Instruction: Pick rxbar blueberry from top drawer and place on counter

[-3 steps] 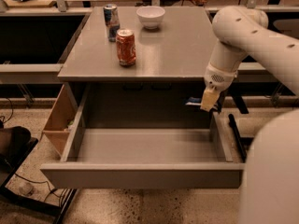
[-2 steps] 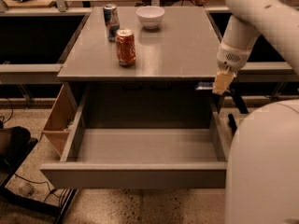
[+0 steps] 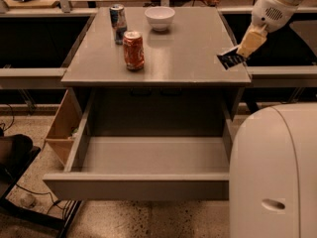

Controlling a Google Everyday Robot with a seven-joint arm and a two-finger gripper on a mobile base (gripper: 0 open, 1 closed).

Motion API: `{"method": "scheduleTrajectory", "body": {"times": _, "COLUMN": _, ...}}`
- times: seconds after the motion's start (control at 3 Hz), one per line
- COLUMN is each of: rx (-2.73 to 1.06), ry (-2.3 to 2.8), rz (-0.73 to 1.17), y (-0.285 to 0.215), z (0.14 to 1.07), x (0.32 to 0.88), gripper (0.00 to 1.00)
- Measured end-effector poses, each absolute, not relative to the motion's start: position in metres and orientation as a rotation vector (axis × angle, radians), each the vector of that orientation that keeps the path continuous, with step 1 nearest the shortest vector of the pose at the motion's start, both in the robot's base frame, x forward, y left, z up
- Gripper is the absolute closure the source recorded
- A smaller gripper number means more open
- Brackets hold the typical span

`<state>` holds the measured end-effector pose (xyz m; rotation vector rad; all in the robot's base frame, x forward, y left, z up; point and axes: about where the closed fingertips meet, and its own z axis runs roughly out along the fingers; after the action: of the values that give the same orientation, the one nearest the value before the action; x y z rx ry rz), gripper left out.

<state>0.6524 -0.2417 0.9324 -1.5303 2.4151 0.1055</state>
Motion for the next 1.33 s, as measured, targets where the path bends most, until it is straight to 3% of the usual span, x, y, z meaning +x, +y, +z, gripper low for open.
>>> {"method": "scheduleTrajectory", "body": {"times": 0.67, "rx": -1.386, "ry": 2.204, "rz": 0.184, "y": -0.191, "z": 0.998, "x": 0.68, "gripper": 1.0}}
{"method": "scheduleTrajectory", "body": {"times": 1.33, "rx": -1.205, "ry": 2.152, "rz": 0.073, "y": -0.121, "z": 1.007, "x": 0.75, "gripper": 1.0}}
